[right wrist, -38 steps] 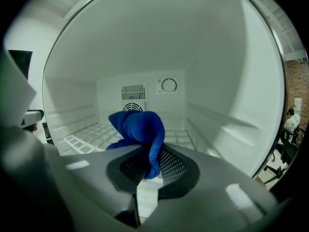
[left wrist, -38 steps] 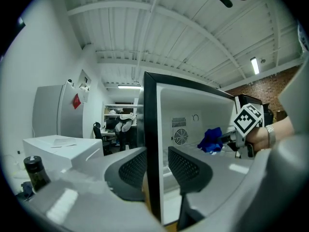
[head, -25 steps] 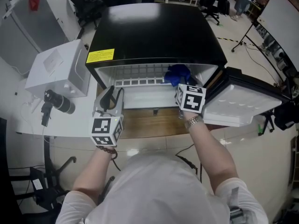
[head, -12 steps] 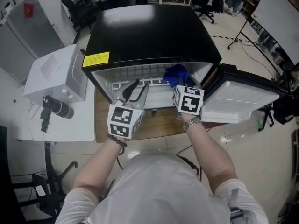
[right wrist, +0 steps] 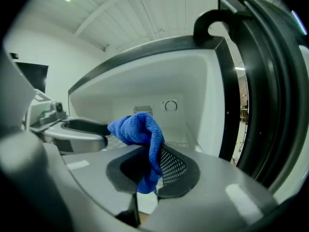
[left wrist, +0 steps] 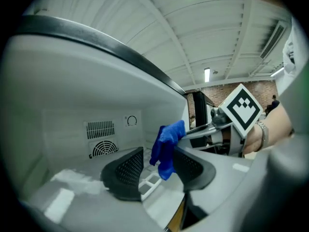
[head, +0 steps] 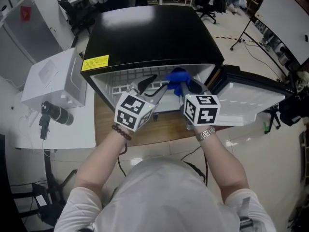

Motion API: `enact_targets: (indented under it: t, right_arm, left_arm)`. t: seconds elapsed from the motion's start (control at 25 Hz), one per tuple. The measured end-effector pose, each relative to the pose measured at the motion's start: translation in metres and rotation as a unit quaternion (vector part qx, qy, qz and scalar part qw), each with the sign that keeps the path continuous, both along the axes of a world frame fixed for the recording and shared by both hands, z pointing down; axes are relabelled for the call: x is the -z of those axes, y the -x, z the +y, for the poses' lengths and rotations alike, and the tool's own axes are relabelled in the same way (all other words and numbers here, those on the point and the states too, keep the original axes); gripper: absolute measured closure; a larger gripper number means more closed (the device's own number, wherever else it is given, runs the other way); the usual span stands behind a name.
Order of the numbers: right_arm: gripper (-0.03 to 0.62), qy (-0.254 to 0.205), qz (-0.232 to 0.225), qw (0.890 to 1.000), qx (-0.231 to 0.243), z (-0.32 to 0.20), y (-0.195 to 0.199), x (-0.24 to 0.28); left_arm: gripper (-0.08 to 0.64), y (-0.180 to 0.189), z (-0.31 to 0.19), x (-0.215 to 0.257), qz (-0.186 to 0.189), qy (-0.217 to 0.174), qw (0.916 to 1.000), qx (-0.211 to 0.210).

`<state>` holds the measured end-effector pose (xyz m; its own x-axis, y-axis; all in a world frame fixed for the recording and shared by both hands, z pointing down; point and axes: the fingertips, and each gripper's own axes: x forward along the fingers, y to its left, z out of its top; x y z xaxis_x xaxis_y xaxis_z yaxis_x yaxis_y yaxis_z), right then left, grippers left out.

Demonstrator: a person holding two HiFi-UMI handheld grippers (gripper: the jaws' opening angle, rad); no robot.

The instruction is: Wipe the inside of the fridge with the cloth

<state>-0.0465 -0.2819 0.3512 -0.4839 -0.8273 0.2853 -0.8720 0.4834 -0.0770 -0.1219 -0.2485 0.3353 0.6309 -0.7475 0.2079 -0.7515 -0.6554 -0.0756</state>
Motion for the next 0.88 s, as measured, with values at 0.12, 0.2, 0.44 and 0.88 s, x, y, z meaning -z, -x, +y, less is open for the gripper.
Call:
enact_targets:
  t: [0.12,0.2,0.44,0.88]
  right_arm:
    - [0.549,-0.004,-0.002,0.999,0.049,0.015,0.007,0.008]
    - [0.549,-0.006,-0.003,0.996,0.084,0.025,0.011,0.012]
    - [0.549,-0.011,-0.007,0.984,0.18,0.052,0.021,0.018]
    - [0.549,-0.011,0.009,0.967,0.256,0.074,0.022,0.021]
  left_arm:
    - [0.359,-0.008,0.002,0.003,-0.002,-0.005,0.9994,-0.035]
    - [0.341,-0.014,0.005,0.004,-0.004,-0.01,0.9982,-0.058]
    - [0.324,-0.03,0.022,0.003,-0.009,-0.014,0.9914,-0.13]
    - [0.461,-0.048,0.043,0.005,-0.001,-0.018,0.9853,-0.17]
